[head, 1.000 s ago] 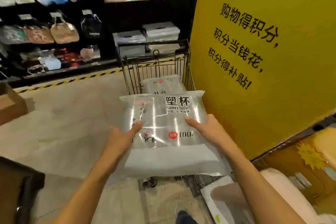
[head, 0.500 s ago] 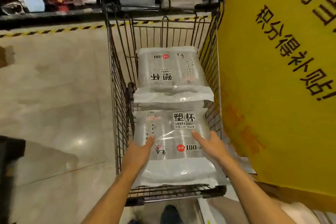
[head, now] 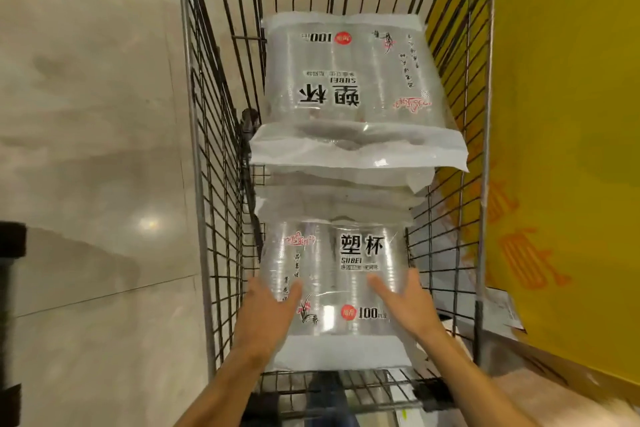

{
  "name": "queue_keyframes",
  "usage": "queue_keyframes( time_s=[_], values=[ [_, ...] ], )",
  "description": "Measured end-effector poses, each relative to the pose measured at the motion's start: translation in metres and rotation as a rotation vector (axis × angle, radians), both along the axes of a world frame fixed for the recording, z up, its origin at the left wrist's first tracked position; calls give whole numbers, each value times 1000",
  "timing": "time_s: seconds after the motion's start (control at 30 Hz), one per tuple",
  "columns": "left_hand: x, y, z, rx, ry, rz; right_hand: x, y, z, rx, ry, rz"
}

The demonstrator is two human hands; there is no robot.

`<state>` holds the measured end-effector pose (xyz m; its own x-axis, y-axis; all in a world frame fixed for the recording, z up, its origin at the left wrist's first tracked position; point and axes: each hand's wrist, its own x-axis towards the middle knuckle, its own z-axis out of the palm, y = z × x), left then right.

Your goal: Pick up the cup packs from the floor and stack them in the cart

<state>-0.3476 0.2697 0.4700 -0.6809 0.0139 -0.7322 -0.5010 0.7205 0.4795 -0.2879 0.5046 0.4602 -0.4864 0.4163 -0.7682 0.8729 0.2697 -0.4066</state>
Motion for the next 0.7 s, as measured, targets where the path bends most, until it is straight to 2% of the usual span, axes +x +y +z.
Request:
queue_keyframes(
  time_s=[0.17, 0.3, 0.37, 0.53, 0.7],
  values=[
    [-2, 2, -10, -28, -66, 42, -2, 10, -18, -5, -14, -12],
    [-4, 1, -20, -64, -2, 32, -19, -1, 19, 80, -55, 18],
    [-7, -1, -7, -69, 33, 18, -28, -4, 41, 126, -32, 61],
    [-28, -6, 88, -77, 141, -37, -60, -27, 130, 182, 137, 258],
    [-39, -31, 211, -136, 349, -39, -92, -69, 238, 173, 340, 453]
  ],
)
